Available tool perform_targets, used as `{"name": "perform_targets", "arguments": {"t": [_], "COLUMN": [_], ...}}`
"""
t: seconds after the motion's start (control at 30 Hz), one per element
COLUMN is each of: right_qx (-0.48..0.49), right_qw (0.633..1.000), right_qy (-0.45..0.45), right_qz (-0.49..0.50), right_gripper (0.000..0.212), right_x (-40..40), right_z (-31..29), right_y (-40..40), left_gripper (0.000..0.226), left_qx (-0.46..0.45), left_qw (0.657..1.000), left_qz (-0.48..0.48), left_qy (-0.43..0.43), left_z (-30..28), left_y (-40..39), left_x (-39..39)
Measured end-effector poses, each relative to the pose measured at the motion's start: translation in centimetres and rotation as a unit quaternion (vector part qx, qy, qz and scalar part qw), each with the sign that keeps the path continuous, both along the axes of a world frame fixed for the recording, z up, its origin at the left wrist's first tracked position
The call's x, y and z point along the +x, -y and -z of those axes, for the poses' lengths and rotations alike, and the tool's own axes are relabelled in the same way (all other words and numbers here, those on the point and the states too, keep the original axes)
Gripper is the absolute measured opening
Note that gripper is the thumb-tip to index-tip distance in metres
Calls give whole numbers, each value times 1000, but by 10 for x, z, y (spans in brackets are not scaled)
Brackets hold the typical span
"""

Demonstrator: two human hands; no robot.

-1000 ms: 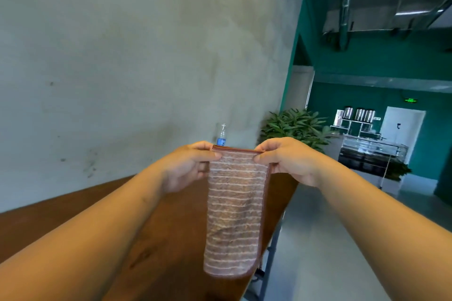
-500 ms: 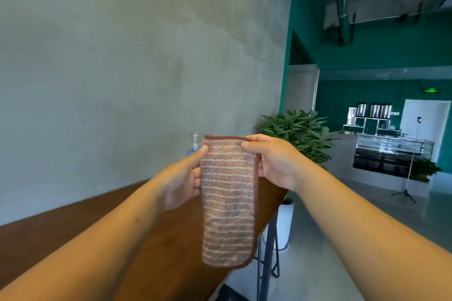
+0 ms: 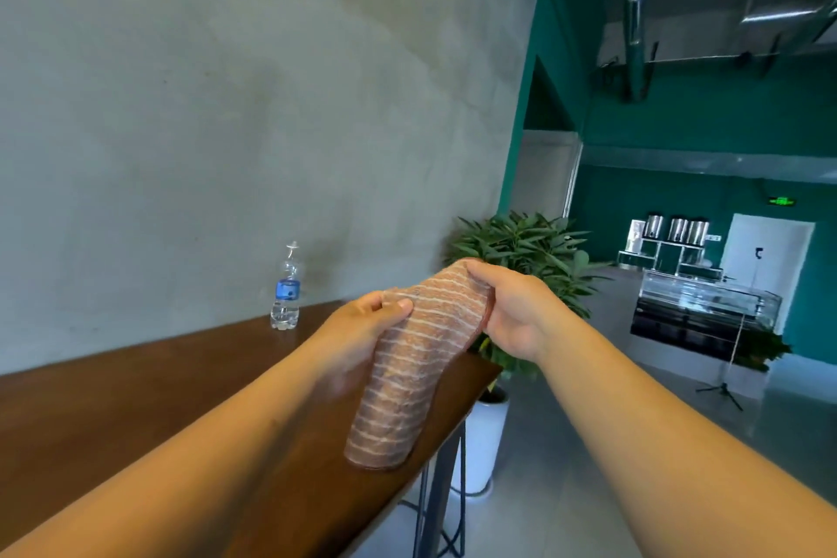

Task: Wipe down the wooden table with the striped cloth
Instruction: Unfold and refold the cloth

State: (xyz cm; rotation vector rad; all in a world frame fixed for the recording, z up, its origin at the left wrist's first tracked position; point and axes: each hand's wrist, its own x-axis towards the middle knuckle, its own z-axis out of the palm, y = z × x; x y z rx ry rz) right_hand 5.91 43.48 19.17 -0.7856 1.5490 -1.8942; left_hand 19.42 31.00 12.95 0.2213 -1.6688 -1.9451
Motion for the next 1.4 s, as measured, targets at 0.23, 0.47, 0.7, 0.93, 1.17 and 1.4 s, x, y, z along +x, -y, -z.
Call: {"name": "perform_targets", "arguments": {"t": [0.23,0.47,0.7,0.93,1.17,1.4], "right_qx": [29,48,96,63,77,45], "right_qw": [984,998,969,959,908,852], "right_qy": [135,-17,-216,-202,-286,-461], "right_qz": [-110,-44,-69,-190,-295,-245], "right_gripper": [51,30,27,28,42,15], "right_x": [-96,-191,-285,-369,-395,-382], "right_z": [45,46,51,48,60,79], "right_y": [38,66,123,192,266,367], "left_gripper": [10,11,49,53,24,19], "left_qx": [51,25,-46,-192,-398,-416], "left_qw": [997,988,952,920,751,697], "left_qz": [-45,-128,-267,-217,-333,-438], "left_qy": [-31,82,144,262,408,387], "left_z": [-18,-18,-4,-19,-11,15], "left_y": [33,84,138,169,204,262], "left_x": [-123,-206,-272,-309,-317,-291]}}
